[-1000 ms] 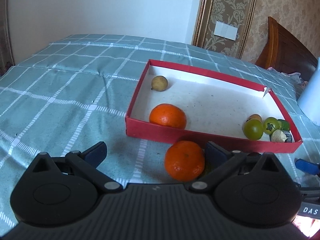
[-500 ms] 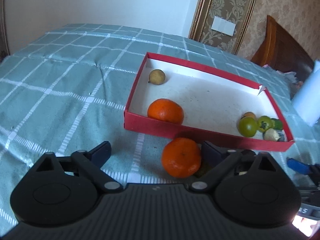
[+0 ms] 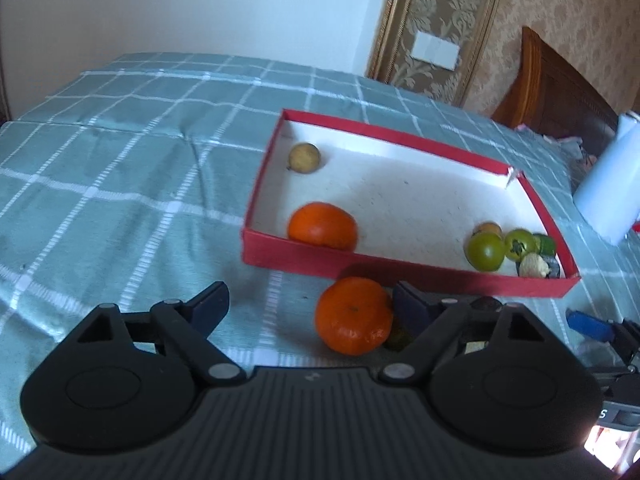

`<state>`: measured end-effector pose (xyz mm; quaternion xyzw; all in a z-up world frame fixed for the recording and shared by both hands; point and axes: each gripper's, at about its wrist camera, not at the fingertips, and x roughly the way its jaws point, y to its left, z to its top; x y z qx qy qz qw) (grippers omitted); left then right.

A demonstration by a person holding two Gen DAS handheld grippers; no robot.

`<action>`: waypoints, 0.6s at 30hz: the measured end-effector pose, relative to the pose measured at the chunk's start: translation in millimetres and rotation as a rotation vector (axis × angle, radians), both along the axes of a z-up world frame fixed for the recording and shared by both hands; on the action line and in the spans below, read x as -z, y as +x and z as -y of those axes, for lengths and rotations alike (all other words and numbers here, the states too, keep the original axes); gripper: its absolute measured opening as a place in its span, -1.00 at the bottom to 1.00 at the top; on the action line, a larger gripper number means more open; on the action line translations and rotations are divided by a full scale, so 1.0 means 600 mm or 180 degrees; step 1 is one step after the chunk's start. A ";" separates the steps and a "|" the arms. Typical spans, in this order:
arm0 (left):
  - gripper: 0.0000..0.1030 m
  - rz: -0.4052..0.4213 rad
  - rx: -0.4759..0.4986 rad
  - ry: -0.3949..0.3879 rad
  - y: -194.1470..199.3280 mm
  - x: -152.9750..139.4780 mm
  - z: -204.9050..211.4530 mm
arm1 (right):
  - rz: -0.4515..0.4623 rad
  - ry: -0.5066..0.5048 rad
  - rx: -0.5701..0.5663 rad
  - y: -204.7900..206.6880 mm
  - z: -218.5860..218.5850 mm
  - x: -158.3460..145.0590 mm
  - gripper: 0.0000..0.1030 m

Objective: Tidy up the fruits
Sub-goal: 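Move the left tool toward the mandarin lying beside the tray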

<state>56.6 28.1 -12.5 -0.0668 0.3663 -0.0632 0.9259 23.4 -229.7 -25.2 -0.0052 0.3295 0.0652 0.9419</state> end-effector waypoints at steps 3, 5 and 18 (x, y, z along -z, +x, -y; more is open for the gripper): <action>0.69 -0.0018 0.0047 0.0067 0.001 0.003 0.010 | -0.0001 -0.0001 0.0000 0.000 0.000 0.000 0.78; 0.69 0.0005 0.0087 0.0134 -0.003 0.003 0.013 | -0.0001 0.0000 0.0000 0.000 0.000 0.000 0.79; 0.19 0.0168 0.1005 0.0311 -0.007 -0.007 0.001 | -0.0003 -0.0002 0.0000 0.000 0.000 0.000 0.80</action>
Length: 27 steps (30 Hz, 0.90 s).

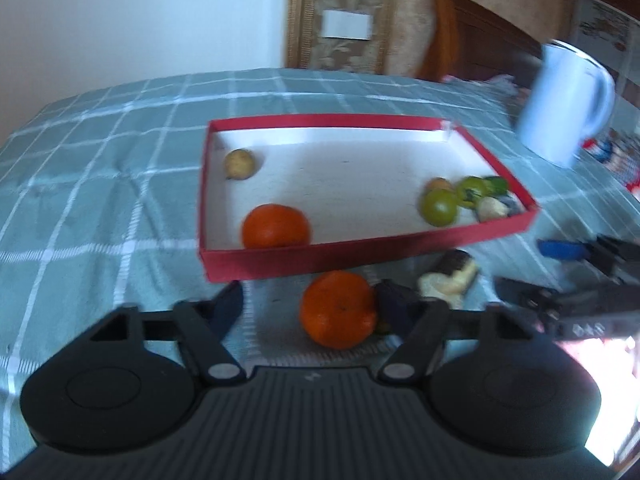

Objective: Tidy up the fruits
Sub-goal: 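Move the left tool toward the mandarin lying beside the tray, then close the left tool on the mandarin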

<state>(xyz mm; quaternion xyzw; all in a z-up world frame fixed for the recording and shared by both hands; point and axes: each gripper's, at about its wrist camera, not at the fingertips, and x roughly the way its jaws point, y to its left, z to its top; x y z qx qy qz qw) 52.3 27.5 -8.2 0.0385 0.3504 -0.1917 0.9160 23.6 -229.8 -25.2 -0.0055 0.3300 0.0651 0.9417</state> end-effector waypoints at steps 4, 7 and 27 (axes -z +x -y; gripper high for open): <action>0.19 0.0081 0.0228 0.0165 -0.013 -0.001 0.006 | 0.0000 -0.0001 0.0000 0.000 0.000 0.000 0.81; 0.08 -0.0003 0.0317 0.0172 -0.007 0.007 0.009 | 0.0000 -0.0001 0.0001 0.001 0.000 0.000 0.81; 0.14 0.0315 0.0384 0.0706 -0.008 0.027 0.045 | -0.0002 -0.0002 0.0001 0.001 0.000 0.001 0.82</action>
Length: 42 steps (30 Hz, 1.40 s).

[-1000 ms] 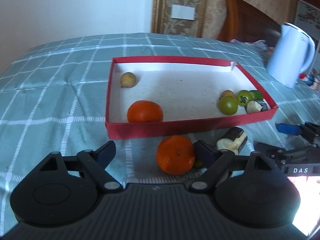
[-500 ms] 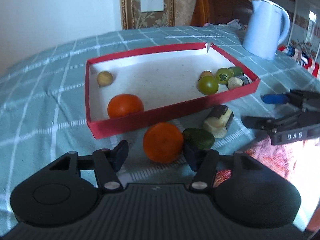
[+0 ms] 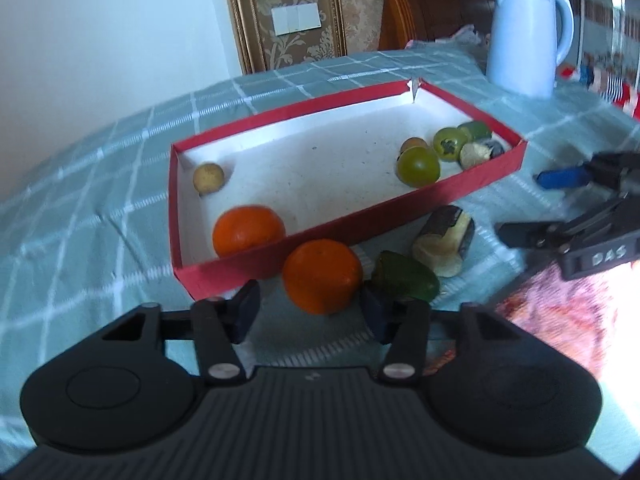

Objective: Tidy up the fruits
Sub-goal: 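Close the left tool on the mandarin, then carry the mandarin into the tray with the left tool and release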

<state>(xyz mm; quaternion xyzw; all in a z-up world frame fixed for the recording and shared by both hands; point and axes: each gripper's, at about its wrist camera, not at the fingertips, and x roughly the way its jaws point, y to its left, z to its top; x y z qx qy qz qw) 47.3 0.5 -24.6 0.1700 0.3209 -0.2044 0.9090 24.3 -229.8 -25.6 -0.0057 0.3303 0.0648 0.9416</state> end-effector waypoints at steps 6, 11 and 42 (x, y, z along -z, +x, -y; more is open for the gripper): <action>0.00 0.0109 0.0099 0.0096 0.004 0.005 0.008 | -0.0001 0.0000 0.0000 0.000 0.000 0.000 0.83; -0.24 0.0209 0.0117 0.0160 -0.013 0.011 0.020 | -0.0002 -0.0001 0.0000 0.000 0.000 -0.001 0.83; -0.24 0.0005 -0.0662 -0.0487 0.185 -0.024 0.049 | -0.0006 -0.0003 0.0000 0.001 -0.001 -0.002 0.85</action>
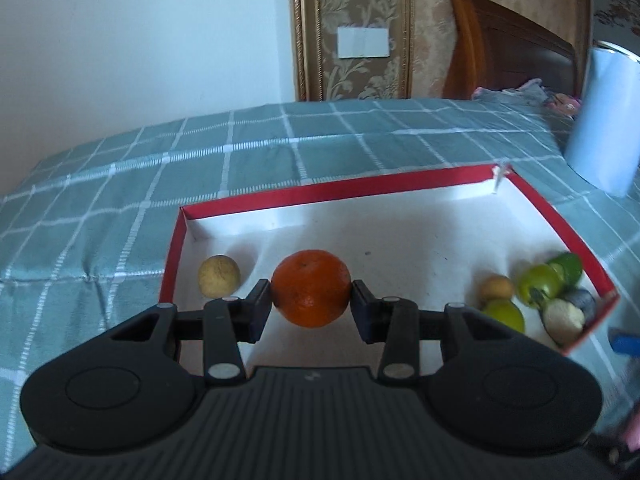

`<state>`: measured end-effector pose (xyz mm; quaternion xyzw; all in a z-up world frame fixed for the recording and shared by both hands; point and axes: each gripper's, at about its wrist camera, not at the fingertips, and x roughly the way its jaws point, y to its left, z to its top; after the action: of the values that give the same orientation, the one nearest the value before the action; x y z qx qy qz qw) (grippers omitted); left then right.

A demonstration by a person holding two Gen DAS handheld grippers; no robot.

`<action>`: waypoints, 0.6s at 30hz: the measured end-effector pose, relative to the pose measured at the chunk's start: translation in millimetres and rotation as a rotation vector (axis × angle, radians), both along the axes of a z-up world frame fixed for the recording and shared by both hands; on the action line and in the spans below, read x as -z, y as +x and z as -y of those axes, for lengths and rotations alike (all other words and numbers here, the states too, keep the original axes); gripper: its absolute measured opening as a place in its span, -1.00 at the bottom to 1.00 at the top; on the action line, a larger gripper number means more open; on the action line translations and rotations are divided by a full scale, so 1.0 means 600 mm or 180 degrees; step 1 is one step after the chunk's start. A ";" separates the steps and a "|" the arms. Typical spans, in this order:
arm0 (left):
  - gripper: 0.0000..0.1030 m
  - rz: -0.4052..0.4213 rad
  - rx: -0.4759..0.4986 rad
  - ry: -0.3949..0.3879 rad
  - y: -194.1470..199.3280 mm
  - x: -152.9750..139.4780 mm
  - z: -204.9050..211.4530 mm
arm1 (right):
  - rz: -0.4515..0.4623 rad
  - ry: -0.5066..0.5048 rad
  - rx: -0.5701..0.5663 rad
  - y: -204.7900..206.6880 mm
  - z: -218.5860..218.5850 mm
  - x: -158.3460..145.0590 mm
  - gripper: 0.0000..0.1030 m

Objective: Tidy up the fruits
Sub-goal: 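Carry the mandarin into the tray with the left tool and release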

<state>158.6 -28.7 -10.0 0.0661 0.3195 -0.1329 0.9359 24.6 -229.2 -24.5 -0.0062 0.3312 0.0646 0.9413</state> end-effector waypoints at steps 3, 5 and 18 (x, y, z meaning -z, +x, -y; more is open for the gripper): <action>-0.24 -0.0067 -0.0081 0.0009 0.022 0.012 0.004 | -0.0001 0.0001 0.0002 0.000 -0.001 0.001 0.85; -0.24 -0.0024 -0.0105 -0.0011 0.027 0.015 0.004 | -0.0006 0.0005 -0.0003 0.000 0.000 0.002 0.87; 0.22 -0.0015 -0.0237 0.0092 0.039 0.028 0.004 | -0.0012 0.0003 -0.0003 -0.002 0.003 0.003 0.89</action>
<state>182.0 -31.4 -27.0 0.0673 0.3257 -0.0934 0.9384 23.4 -231.0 -26.4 -0.0057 0.3329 0.0653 0.9407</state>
